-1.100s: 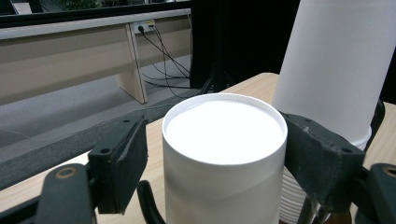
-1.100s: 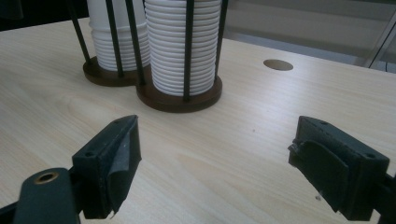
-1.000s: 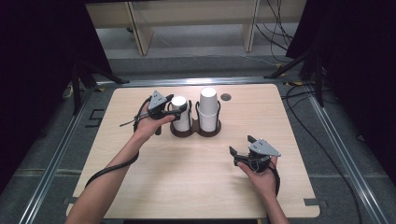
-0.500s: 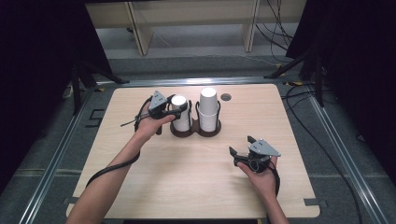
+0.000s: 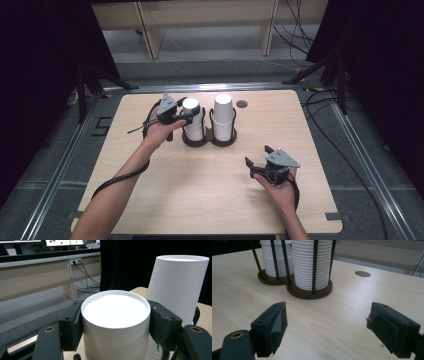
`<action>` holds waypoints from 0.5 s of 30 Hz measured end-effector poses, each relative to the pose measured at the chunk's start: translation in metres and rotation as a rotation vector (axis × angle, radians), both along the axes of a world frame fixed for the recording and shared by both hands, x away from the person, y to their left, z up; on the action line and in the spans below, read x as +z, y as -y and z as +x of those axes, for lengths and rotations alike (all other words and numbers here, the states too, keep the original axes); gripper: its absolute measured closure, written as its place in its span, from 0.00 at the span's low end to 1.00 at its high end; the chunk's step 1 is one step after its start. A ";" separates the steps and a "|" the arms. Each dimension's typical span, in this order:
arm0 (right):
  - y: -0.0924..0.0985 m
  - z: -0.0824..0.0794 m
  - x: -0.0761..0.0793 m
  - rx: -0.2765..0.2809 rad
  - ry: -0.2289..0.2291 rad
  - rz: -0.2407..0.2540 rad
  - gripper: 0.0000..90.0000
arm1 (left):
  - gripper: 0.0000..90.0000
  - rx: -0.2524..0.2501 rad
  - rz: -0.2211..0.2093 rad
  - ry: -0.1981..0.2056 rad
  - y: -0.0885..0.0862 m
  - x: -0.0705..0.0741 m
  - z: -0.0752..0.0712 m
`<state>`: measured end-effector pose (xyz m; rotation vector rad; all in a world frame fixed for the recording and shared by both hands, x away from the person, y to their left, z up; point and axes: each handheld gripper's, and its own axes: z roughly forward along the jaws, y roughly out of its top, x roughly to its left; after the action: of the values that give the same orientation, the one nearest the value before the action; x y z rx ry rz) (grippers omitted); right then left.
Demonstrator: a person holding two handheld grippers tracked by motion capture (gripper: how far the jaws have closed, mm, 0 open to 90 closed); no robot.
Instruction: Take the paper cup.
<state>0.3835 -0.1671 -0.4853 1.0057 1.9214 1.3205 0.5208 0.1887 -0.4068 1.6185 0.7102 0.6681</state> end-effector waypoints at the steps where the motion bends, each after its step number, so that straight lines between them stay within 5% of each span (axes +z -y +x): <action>1: 0.000 0.000 0.000 -0.001 -0.004 0.005 0.18 | 0.38 0.000 0.000 0.000 0.000 0.001 0.000; 15: 0.000 -0.001 0.000 -0.014 -0.002 0.013 0.18 | 0.38 0.007 0.024 0.022 0.003 0.025 -0.003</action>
<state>0.3829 -0.1671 -0.4855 1.0250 1.9059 1.3258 0.5182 0.1855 -0.3818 1.6290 0.6944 0.7007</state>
